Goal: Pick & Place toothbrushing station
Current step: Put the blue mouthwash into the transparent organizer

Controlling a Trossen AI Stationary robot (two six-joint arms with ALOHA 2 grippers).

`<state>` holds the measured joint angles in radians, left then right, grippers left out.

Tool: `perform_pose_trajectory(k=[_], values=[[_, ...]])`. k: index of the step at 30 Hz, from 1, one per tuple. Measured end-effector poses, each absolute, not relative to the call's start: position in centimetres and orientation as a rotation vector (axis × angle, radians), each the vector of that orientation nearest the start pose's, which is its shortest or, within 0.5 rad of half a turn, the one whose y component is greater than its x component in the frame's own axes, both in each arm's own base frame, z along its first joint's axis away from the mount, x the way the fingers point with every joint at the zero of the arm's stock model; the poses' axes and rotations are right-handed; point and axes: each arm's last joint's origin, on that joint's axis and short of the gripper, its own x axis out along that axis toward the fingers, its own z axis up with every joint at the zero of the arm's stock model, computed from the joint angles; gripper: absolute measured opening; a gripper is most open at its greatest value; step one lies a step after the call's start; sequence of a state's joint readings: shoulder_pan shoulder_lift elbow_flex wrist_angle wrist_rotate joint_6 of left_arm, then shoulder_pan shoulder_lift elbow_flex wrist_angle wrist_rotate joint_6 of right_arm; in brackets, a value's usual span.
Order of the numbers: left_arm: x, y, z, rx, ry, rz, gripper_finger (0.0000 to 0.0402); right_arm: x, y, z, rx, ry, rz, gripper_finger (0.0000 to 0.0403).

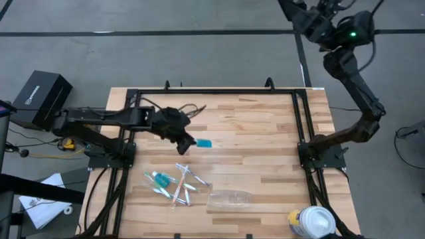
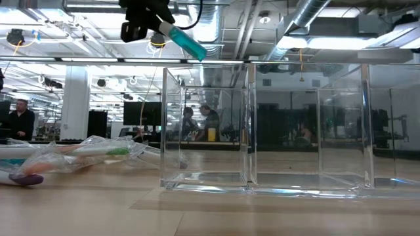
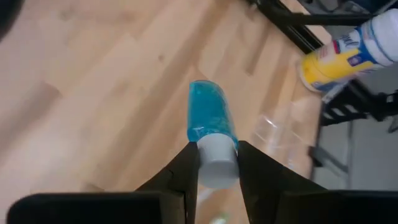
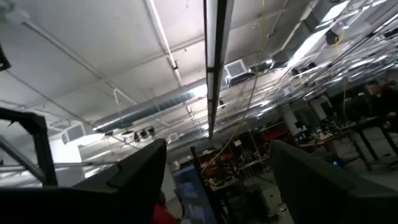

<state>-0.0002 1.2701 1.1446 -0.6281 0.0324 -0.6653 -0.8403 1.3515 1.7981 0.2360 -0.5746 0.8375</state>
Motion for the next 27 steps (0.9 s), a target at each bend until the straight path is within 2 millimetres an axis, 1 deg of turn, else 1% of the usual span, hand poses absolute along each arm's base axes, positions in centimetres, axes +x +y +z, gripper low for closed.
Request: perform_pose_trajectory(k=[8,11,14,16,19,21,25,27], values=[[27.3,-3.3,30.0,-0.903,0.838,0.296,0.008,16.0,-15.1,58.1,0.339,-0.506,0.085,0.0274],[27.7,-4.8,29.5,-0.959,0.854,0.29,0.008,16.0,-14.9,58.1,0.346,-0.473,0.128,0.0274],[28.3,-6.4,29.8,-1.011,0.819,0.229,0.008,16.1,-14.8,58.0,0.342,-0.453,0.156,0.0274],[28.9,-7.5,30.6,-1.031,0.811,0.195,0.008,15.9,-14.5,58.1,0.337,-0.447,0.166,0.0274],[30.1,-8.7,32.0,-1.041,0.814,0.13,0.008,15.2,-13.8,58.5,0.316,-0.45,0.182,0.0274],[31.4,-9.2,32.5,-1.049,0.831,0.096,0.008,14.7,-13.2,58.8,0.297,-0.461,0.186,0.0274],[33.8,-9.9,32.4,-1.041,0.932,0.073,0.008,13.5,-11.9,59.4,0.265,-0.479,0.197,0.0274],[34.8,-10.2,32.0,-1.032,0.993,0.08,0.008,13.0,-11.3,59.6,0.256,-0.484,0.201,0.0274]])
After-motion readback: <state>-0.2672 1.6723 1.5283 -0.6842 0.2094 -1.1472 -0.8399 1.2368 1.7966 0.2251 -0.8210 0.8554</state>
